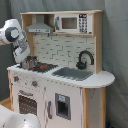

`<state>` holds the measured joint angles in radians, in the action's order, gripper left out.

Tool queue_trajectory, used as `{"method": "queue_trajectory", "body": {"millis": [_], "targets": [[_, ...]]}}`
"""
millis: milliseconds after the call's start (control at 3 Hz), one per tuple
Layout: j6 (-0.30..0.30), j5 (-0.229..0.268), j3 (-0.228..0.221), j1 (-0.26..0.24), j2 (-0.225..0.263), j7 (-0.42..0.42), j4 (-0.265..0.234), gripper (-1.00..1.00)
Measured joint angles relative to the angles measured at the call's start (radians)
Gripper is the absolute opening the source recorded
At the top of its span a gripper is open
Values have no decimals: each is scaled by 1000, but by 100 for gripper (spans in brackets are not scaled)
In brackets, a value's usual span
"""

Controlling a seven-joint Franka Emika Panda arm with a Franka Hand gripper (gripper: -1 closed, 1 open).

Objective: Play with the kitchen

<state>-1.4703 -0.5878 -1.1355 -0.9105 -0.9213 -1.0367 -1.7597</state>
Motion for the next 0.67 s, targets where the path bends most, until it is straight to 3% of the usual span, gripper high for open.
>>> {"method": "queue_trajectory", "body": {"millis": [333, 667], "targets": [[-17, 3, 75, 0, 0, -34, -58, -100], [-64, 11, 114, -3, -1, -36, -140, -100]]}}
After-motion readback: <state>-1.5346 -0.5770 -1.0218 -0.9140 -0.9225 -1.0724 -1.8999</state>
